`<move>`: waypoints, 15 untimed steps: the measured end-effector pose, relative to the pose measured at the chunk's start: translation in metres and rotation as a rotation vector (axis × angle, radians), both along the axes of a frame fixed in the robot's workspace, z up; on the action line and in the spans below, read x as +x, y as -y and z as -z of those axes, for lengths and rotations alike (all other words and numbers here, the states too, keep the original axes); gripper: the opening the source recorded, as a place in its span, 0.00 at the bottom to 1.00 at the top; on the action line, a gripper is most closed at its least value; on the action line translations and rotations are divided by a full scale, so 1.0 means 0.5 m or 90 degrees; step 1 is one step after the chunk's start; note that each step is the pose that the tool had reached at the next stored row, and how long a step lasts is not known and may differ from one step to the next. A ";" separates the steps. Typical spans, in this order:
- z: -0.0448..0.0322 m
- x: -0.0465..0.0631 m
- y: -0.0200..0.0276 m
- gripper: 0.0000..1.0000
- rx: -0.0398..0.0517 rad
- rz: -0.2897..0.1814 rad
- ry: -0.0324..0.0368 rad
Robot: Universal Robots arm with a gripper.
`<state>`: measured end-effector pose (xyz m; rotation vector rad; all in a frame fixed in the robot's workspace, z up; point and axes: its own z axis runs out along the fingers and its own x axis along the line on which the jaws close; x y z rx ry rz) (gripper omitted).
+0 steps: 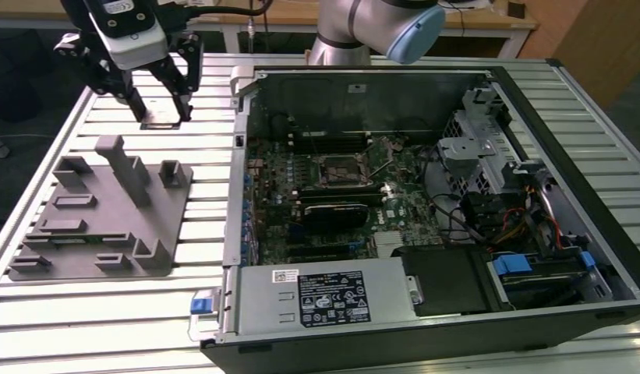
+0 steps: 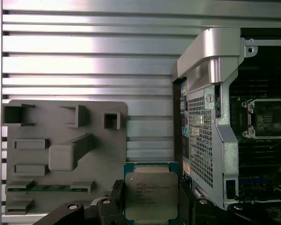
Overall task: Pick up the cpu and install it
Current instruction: 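Pick up the cpu and move it towards the insertion slot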
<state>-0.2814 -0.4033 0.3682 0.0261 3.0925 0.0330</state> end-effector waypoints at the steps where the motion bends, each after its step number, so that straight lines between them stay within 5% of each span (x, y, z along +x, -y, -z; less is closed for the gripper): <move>1: 0.000 0.001 0.0000 0.55 0.0000 0.000 0.0000; 15: 0.000 0.019 -0.0007 0.55 0.0000 0.000 0.0000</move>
